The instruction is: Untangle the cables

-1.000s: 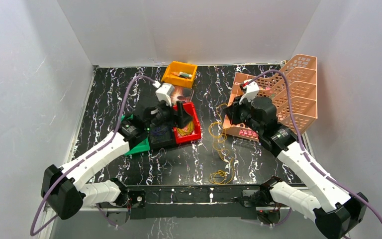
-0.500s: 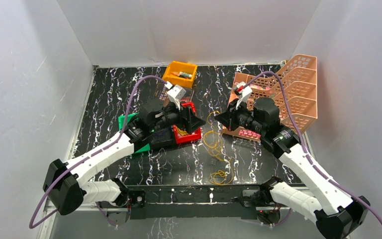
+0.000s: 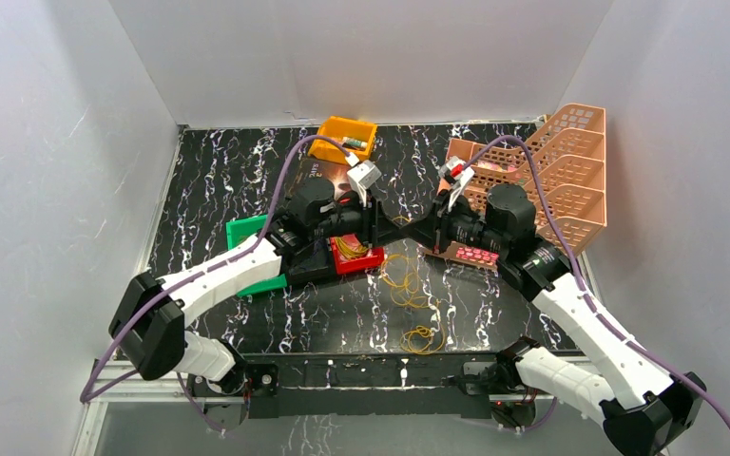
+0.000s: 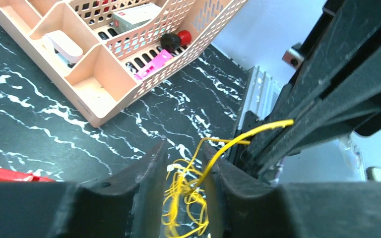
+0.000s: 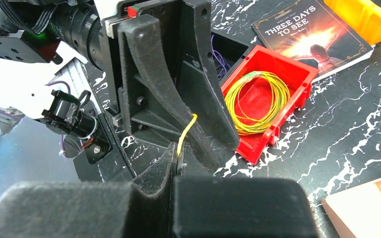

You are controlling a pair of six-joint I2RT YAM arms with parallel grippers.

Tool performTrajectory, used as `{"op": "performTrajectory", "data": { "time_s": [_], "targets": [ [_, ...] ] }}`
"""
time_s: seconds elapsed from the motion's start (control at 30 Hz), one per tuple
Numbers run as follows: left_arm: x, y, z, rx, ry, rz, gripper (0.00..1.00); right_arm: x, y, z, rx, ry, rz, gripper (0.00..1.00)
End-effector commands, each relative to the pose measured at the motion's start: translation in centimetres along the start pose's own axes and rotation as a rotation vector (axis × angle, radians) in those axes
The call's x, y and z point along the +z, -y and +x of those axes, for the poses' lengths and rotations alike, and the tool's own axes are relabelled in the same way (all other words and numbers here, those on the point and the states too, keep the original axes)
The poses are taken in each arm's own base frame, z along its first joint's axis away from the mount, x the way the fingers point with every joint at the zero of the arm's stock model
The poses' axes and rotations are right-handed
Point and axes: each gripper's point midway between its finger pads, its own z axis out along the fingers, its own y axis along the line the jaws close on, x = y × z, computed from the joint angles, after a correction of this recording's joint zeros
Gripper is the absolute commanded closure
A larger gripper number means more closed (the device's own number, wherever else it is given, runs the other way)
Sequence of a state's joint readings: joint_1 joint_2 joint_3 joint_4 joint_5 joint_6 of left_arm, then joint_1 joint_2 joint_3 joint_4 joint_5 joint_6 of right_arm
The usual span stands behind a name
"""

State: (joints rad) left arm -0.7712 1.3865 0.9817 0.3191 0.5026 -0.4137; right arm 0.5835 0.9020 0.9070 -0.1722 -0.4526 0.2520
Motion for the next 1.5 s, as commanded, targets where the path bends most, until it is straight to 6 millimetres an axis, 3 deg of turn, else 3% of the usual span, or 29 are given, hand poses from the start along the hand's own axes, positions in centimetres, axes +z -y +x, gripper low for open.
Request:
{"op": "performTrajectory", "data": {
  "time_s": [0.0, 0.13, 0.23, 0.4, 0.63, 0.77, 0.93, 1.17, 1.3, 1.47],
  "targets": [
    [0.5, 1.9, -2.2, 0.04, 0.039, 0.071, 0.79, -0.3, -1.1, -1.9, -0.03, 0.072, -0.041, 1.0],
    [0.3, 1.6, -2.2, 0.038, 0.04, 0.044, 0.98, -0.3, -0.9, -1.7, -0.029, 0.066, -0.029, 1.0],
    [0.1, 1.3, -2.3, 0.035, 0.046, 0.019, 1.0, -0.5, -0.4, -1.5, -0.028, 0.07, -0.003, 0.96],
    [-0.1, 1.3, -2.6, 0.035, 0.04, 0.002, 1.0, -1.2, 0.7, -1.4, -0.03, 0.108, 0.08, 0.61],
    [0.0, 0.6, -2.5, 0.02, 0.028, -0.033, 1.0, -2.7, 3.5, -0.2, -0.023, 0.175, 0.238, 0.38],
    [0.2, 0.1, -2.8, 0.019, 0.013, -0.069, 1.0, -3.3, 4.5, 0.7, -0.034, 0.217, 0.285, 0.34],
    [0.3, 0.0, -3.4, 0.024, 0.016, -0.082, 1.0, -3.4, 4.2, 1.3, -0.085, 0.241, 0.254, 0.33],
    [0.4, 0.1, -3.8, 0.028, 0.013, -0.08, 1.0, -1.4, 2.6, 2.2, -0.107, 0.206, 0.104, 0.3],
    [0.4, 0.2, -3.8, 0.024, 0.013, -0.08, 1.0, -0.3, 1.5, 1.5, -0.082, 0.246, 0.016, 0.33],
    [0.5, 0.4, -3.9, 0.018, 0.015, -0.07, 1.0, 1.2, 1.7, 1.8, -0.002, 0.284, -0.03, 0.4]
  ]
}}
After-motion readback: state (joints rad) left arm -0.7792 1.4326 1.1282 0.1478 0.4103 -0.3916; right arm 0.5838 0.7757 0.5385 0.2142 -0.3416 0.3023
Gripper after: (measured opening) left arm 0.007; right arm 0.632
